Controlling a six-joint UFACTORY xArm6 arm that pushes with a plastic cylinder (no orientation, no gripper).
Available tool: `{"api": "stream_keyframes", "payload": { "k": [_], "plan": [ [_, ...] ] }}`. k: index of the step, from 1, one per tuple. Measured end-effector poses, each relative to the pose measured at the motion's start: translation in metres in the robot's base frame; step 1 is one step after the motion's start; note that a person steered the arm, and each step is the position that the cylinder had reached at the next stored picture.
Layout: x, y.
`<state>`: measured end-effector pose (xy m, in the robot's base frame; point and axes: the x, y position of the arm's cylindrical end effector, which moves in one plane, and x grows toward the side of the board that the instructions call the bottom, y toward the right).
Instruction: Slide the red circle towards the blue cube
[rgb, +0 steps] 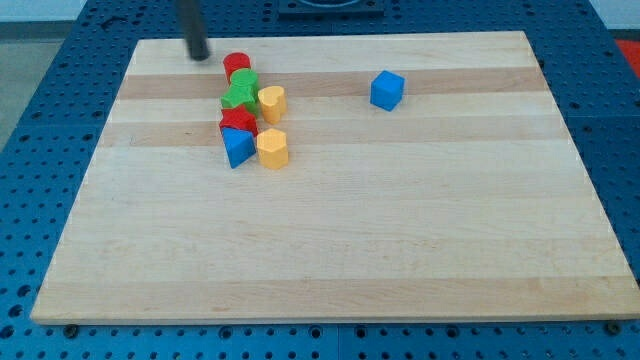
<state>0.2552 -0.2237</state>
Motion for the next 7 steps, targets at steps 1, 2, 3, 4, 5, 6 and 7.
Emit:
{"api": "stream_keyframes", "payload": {
  "k": [1, 2, 3, 4, 5, 6, 7],
  "plan": [
    [0.027, 0.019],
    [-0.018, 0.060],
    [-0.017, 0.091],
    [-0.016, 0.071],
    [-0.015, 0.043],
    [0.014, 0.054],
    [0.014, 0.068]
  ]
}}
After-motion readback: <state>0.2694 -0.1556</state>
